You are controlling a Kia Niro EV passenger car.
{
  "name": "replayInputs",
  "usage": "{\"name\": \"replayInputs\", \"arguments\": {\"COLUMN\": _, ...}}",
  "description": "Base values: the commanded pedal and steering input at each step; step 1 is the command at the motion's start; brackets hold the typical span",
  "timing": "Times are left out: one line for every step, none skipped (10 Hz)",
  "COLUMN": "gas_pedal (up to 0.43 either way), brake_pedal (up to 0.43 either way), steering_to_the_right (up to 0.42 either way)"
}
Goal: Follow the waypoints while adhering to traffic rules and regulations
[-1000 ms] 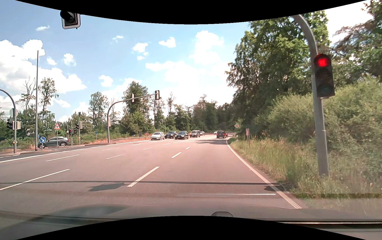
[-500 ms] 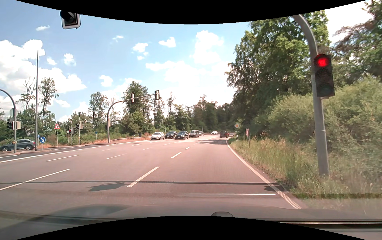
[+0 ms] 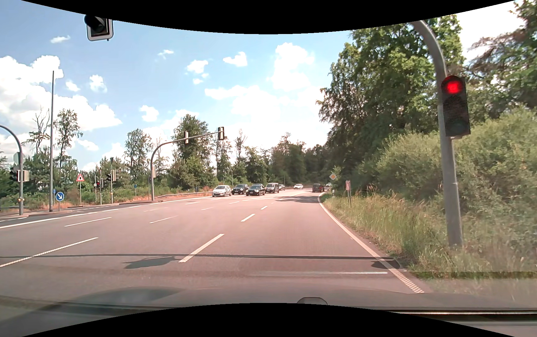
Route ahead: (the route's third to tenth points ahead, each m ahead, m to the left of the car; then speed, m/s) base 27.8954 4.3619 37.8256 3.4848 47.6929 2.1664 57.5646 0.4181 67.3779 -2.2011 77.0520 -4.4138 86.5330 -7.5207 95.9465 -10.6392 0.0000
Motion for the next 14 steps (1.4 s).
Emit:
{"name": "replayInputs", "arguments": {"gas_pedal": 0.0, "brake_pedal": 0.28, "steering_to_the_right": 0.018}}
{"name": "replayInputs", "arguments": {"gas_pedal": 0.0, "brake_pedal": 0.28, "steering_to_the_right": 0.018}}
{"name": "replayInputs", "arguments": {"gas_pedal": 0.0, "brake_pedal": 0.287, "steering_to_the_right": 0.018}}
{"name": "replayInputs", "arguments": {"gas_pedal": 0.0, "brake_pedal": 0.287, "steering_to_the_right": 0.018}}
{"name": "replayInputs", "arguments": {"gas_pedal": 0.0, "brake_pedal": 0.287, "steering_to_the_right": 0.018}}
{"name": "replayInputs", "arguments": {"gas_pedal": 0.0, "brake_pedal": 0.287, "steering_to_the_right": 0.018}}
{"name": "replayInputs", "arguments": {"gas_pedal": 0.0, "brake_pedal": 0.28, "steering_to_the_right": 0.018}}
{"name": "replayInputs", "arguments": {"gas_pedal": 0.0, "brake_pedal": 0.287, "steering_to_the_right": 0.018}}
{"name": "replayInputs", "arguments": {"gas_pedal": 0.0, "brake_pedal": 0.287, "steering_to_the_right": 0.018}}
{"name": "replayInputs", "arguments": {"gas_pedal": 0.0, "brake_pedal": 0.287, "steering_to_the_right": 0.018}}
{"name": "replayInputs", "arguments": {"gas_pedal": 0.0, "brake_pedal": 0.287, "steering_to_the_right": 0.018}}
{"name": "replayInputs", "arguments": {"gas_pedal": 0.0, "brake_pedal": 0.287, "steering_to_the_right": 0.018}}
{"name": "replayInputs", "arguments": {"gas_pedal": 0.0, "brake_pedal": 0.28, "steering_to_the_right": 0.018}}
{"name": "replayInputs", "arguments": {"gas_pedal": 0.0, "brake_pedal": 0.287, "steering_to_the_right": 0.018}}
